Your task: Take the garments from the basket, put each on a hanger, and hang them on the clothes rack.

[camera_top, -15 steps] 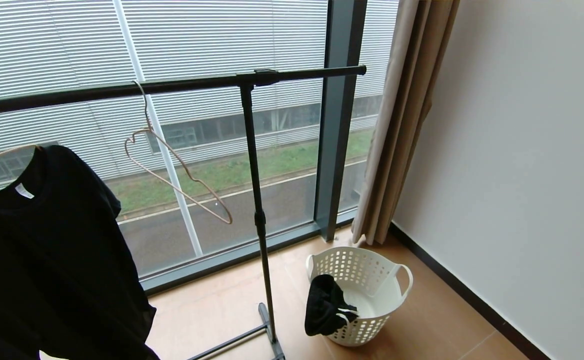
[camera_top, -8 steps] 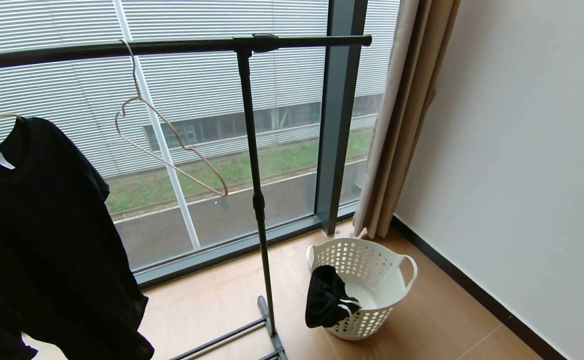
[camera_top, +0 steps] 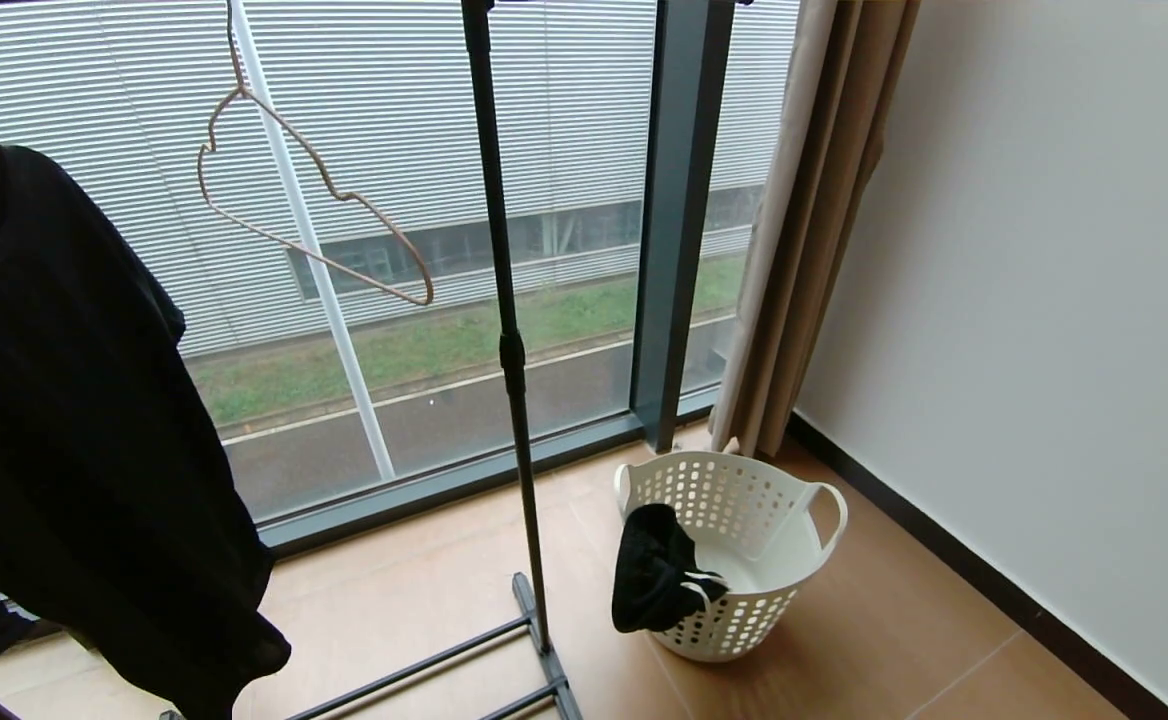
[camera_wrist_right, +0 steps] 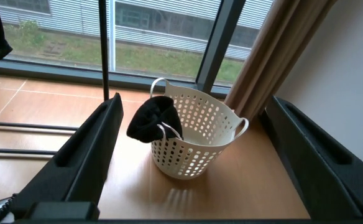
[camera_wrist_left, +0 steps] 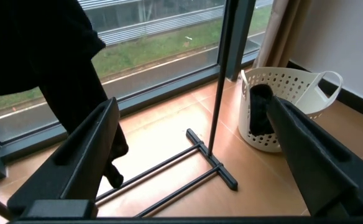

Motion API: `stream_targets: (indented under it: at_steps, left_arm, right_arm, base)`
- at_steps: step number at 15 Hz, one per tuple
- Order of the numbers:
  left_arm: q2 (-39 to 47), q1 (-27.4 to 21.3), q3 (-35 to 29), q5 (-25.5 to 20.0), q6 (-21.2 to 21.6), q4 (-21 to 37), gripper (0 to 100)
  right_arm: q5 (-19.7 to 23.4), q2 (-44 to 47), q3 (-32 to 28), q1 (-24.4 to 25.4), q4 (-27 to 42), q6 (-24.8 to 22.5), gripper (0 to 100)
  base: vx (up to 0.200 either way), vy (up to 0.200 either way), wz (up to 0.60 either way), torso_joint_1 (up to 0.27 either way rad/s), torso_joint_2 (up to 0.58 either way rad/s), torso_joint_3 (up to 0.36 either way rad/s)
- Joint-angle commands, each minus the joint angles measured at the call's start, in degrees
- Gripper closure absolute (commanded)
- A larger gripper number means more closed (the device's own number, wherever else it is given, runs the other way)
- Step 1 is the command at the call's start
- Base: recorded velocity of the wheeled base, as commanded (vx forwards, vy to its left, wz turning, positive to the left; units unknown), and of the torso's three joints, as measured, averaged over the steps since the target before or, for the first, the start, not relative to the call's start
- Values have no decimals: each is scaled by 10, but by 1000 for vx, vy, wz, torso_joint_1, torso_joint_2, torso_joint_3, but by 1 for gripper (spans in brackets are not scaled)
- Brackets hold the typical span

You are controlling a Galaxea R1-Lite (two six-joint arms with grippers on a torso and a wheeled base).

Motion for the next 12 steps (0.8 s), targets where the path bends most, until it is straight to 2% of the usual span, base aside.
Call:
stream_targets:
  at_steps: [1,5,8,12]
  left_arm:
    - [1,0,0,0,0,0,0]
    - [1,0,0,0,0,0,0]
    - [1,1,0,4,-2,0,0]
    - [1,1,2,-2,21,1,0]
  right_arm:
    - [0,1,0,0,0,0,0]
    - [0,1,0,0,0,0,0]
    - [0,1,0,0,-1,0,0]
    - [-1,1,3,0,-4,0,0]
  base:
    - [0,0,0,-129,471,339]
    - [200,0,0,-45,159,121]
    - [0,0,0,0,0,0]
    - [0,0,0,0,0,0]
